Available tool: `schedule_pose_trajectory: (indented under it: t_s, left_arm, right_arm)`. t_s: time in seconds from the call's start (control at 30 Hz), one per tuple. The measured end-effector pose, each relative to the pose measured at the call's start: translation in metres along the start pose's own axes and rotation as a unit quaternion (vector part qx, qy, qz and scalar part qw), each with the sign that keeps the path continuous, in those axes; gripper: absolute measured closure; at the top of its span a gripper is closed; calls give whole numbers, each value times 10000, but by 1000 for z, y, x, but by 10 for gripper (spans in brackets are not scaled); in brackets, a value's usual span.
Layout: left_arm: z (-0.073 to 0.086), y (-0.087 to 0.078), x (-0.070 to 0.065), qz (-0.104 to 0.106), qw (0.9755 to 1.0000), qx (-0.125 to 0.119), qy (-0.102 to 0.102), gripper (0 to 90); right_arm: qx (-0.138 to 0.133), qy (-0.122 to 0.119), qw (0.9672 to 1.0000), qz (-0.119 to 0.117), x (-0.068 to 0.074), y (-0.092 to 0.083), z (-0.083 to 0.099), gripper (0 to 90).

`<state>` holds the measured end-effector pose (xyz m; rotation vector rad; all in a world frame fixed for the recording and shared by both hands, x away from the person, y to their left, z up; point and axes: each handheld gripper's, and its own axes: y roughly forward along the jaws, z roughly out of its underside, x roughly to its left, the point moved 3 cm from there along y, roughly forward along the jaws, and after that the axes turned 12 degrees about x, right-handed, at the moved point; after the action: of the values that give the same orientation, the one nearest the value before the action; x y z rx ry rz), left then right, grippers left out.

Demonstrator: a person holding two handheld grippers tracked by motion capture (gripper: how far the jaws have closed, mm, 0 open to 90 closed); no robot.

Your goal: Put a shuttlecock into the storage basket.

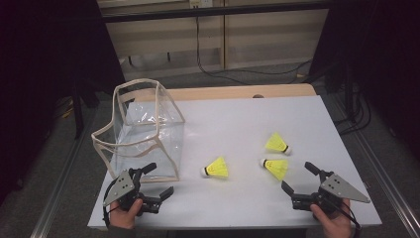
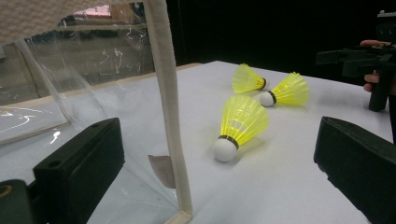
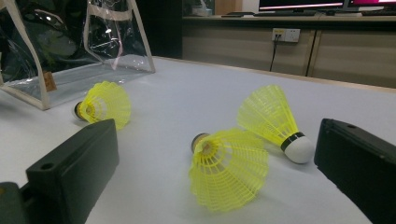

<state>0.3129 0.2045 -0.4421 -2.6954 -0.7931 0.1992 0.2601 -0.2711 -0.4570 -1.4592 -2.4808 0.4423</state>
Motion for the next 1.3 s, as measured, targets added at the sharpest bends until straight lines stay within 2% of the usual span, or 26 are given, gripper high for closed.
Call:
schedule_pose_trajectory:
  t_s: [0.8, 1.3]
  left_arm:
    - [-3, 6, -5, 107, 9999, 100, 60, 16]
    - [-8, 15, -15, 289, 9994, 157, 119, 15]
  right_arm:
    - [-39, 15, 10000, 33, -1, -2, -1, 0]
    - [-36, -11, 10000, 26, -1, -3, -1, 1]
